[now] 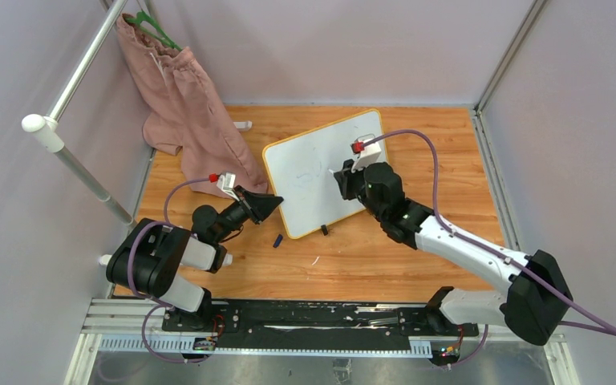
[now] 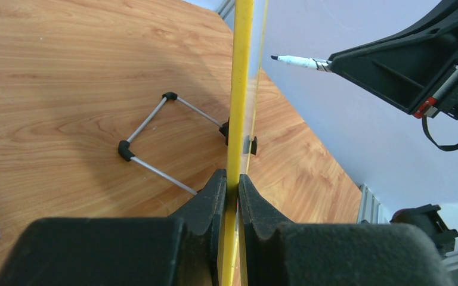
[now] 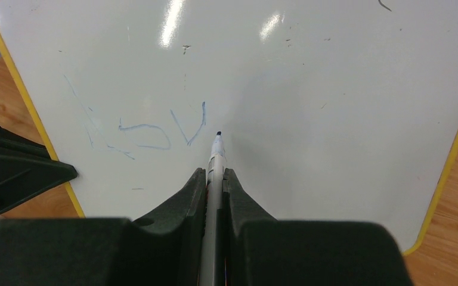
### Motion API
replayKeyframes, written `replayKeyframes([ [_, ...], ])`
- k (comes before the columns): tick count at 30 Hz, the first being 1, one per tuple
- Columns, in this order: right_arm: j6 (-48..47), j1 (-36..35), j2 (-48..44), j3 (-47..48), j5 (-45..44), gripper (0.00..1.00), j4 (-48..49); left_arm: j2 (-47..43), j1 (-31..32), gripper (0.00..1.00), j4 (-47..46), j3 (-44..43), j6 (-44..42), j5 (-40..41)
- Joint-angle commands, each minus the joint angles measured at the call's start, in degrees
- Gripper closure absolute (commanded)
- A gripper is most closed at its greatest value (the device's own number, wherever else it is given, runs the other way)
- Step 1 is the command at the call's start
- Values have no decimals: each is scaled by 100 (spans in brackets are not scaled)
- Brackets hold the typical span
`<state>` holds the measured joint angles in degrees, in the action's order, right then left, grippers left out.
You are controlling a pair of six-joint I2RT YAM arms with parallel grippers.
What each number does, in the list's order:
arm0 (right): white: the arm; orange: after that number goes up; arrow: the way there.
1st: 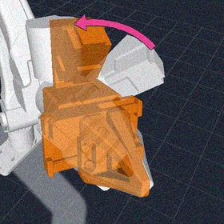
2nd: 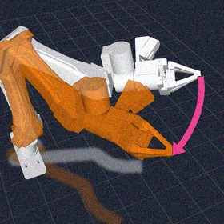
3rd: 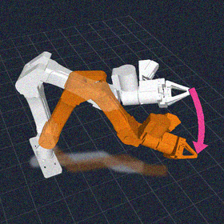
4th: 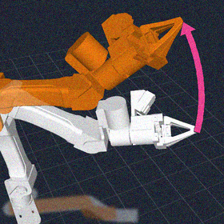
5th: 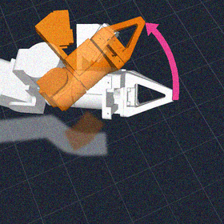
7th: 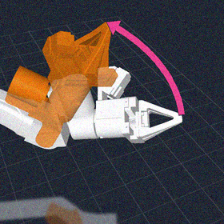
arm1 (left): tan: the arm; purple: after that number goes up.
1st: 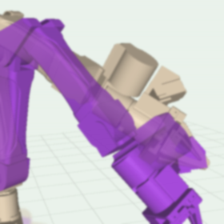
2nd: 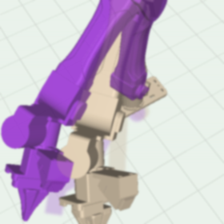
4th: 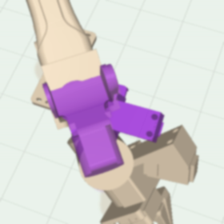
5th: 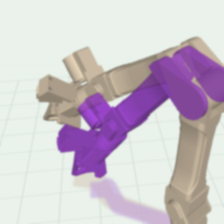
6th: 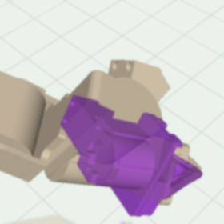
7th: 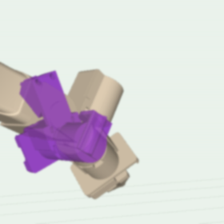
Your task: Write a sentence on the whiteboard
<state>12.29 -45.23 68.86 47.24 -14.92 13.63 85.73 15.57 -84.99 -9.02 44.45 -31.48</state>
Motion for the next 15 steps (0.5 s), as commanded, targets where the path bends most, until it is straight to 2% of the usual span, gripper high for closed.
replayKeyframes([
  [1, 378, 220, 101, 95, 373, 100, 52, -127, 38, 100, -374, 30, -32, -23],
  [15, 688, 461, 383, 282, 558, 100, 123, -127, 42, 100, -369, 6, -35, -50],
])
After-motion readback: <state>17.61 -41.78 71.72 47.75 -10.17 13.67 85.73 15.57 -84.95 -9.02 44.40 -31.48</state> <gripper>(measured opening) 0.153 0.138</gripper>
